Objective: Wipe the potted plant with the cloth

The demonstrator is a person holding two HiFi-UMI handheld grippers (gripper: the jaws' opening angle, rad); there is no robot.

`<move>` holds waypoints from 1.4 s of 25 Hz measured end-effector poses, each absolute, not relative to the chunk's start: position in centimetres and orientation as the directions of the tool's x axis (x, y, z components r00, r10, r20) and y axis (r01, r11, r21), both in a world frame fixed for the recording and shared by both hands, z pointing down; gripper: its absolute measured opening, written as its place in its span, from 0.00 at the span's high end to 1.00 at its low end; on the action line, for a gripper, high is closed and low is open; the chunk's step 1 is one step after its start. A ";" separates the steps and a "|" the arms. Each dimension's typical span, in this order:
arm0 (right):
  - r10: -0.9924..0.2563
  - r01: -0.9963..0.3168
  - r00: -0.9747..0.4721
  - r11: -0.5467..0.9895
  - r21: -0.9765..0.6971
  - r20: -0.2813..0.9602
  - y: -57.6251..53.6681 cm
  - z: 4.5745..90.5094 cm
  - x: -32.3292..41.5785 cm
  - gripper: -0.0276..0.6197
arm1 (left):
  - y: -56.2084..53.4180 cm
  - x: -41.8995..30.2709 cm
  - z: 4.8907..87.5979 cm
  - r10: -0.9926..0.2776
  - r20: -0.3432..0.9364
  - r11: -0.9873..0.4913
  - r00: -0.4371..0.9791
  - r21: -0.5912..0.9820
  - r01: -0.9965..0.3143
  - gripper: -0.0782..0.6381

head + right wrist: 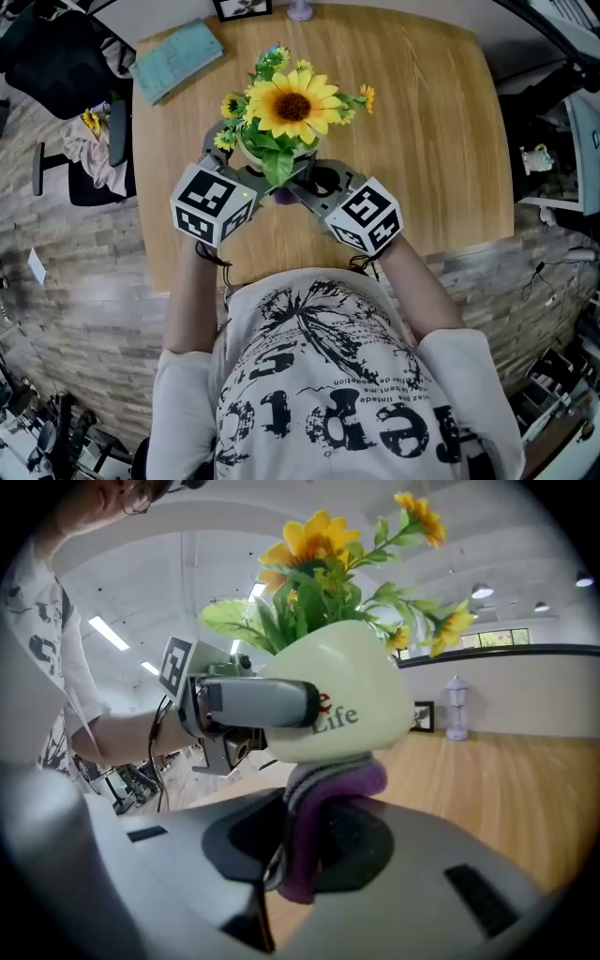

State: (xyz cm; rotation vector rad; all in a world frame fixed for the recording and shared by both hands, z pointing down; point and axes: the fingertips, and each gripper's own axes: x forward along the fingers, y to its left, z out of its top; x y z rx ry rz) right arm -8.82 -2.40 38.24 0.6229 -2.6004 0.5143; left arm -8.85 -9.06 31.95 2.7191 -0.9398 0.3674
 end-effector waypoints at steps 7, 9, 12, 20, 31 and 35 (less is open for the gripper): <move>-0.431 -0.584 -0.773 0.771 -0.254 0.466 -3.8 38.0 -4.1 0.85 | -8.6 -6.7 32.3 -0.555 0.330 -0.774 0.764 0.132 -0.619 0.16; -0.462 -0.610 -0.762 0.749 -0.261 0.454 -4.2 37.8 -2.2 0.85 | -8.4 -5.3 32.2 -0.546 0.330 -0.780 0.770 0.135 -0.611 0.16; -0.499 -0.637 -0.751 0.722 -0.271 0.433 -4.7 37.6 0.5 0.85 | -8.0 -3.1 32.2 -0.537 0.331 -0.790 0.776 0.125 -0.600 0.16; -0.581 -0.728 -0.677 0.622 -0.289 0.452 -8.4 39.0 5.0 0.85 | -9.0 -1.9 34.3 -0.515 0.345 -0.807 0.785 0.114 -0.580 0.16; -0.697 -0.817 -0.519 0.575 -0.047 0.495 -13.3 40.5 13.8 0.85 | -10.3 0.1 41.5 -0.524 0.373 -0.790 0.766 0.122 -0.600 0.16; -0.702 -0.809 -0.525 0.587 -0.027 0.481 -14.1 40.8 14.6 0.85 | -10.3 0.6 44.4 -0.518 0.385 -0.778 0.764 0.160 -0.608 0.16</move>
